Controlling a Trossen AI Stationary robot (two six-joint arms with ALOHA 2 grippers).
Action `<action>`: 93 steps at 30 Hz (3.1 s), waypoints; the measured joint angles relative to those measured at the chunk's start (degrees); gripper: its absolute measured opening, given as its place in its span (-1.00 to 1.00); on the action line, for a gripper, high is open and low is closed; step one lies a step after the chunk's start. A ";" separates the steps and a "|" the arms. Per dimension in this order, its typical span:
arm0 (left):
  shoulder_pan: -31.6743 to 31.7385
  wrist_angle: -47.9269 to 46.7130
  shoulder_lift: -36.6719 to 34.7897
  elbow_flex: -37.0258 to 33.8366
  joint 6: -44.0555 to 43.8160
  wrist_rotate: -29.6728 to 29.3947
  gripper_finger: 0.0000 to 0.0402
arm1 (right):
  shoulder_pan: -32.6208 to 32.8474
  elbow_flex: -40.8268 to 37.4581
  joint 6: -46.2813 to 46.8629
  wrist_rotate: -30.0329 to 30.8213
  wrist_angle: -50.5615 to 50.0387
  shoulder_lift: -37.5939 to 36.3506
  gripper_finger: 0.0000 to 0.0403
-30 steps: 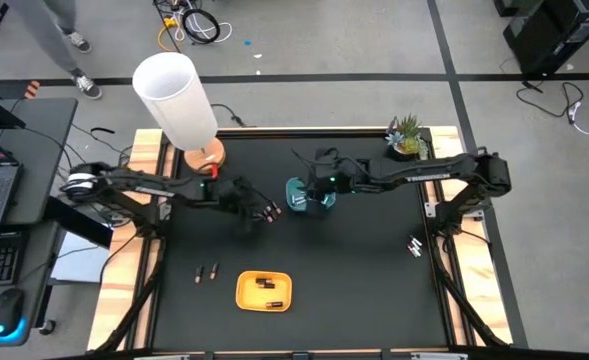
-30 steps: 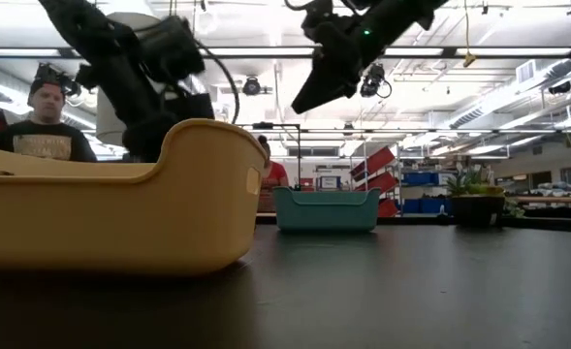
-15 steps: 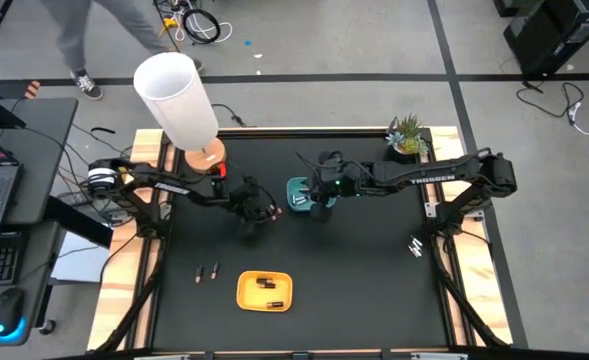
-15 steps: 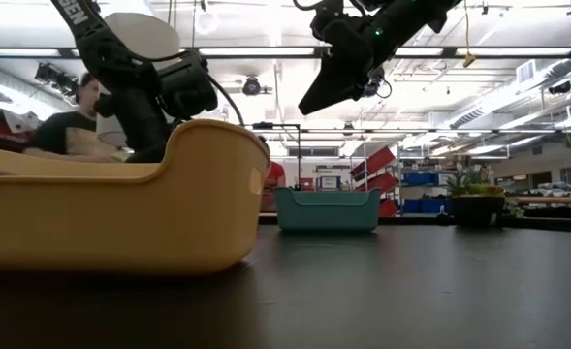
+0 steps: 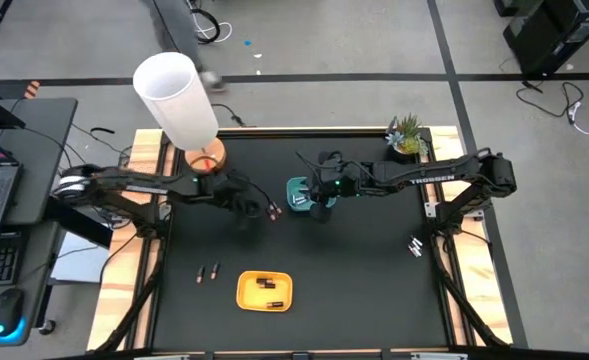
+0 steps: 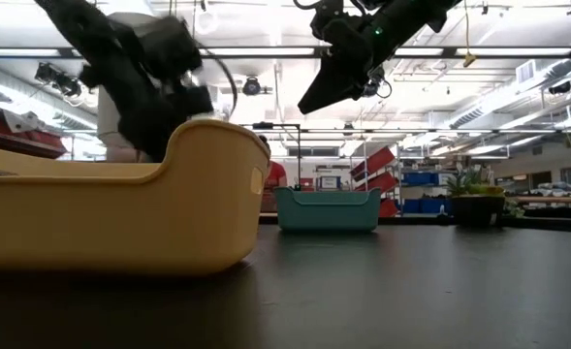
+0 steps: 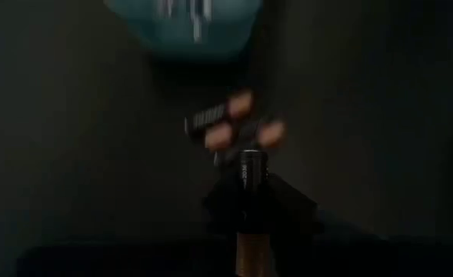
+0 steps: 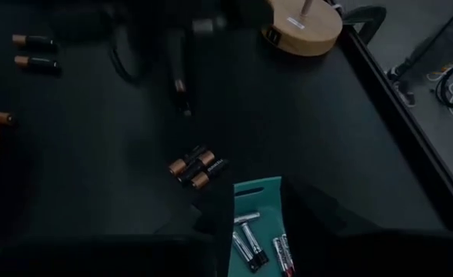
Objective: Sort batteries
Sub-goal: Put the black battery into the yellow bin
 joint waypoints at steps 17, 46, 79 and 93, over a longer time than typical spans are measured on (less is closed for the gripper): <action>-21.68 4.39 -12.76 0.15 -15.70 1.62 -0.73 | 2.23 0.00 5.04 2.86 -0.11 0.02 -0.54; -38.77 23.77 10.28 1.16 -37.78 -5.79 -0.48 | 13.93 -14.29 14.45 6.74 20.67 0.11 -0.54; -30.33 -15.95 9.51 19.09 -15.31 -27.72 -0.42 | 37.41 -14.27 34.79 25.62 -2.13 -6.18 -0.54; -10.87 -15.56 10.24 15.72 3.47 -12.26 -0.41 | 46.45 -14.91 48.93 34.95 -10.10 -8.35 -0.54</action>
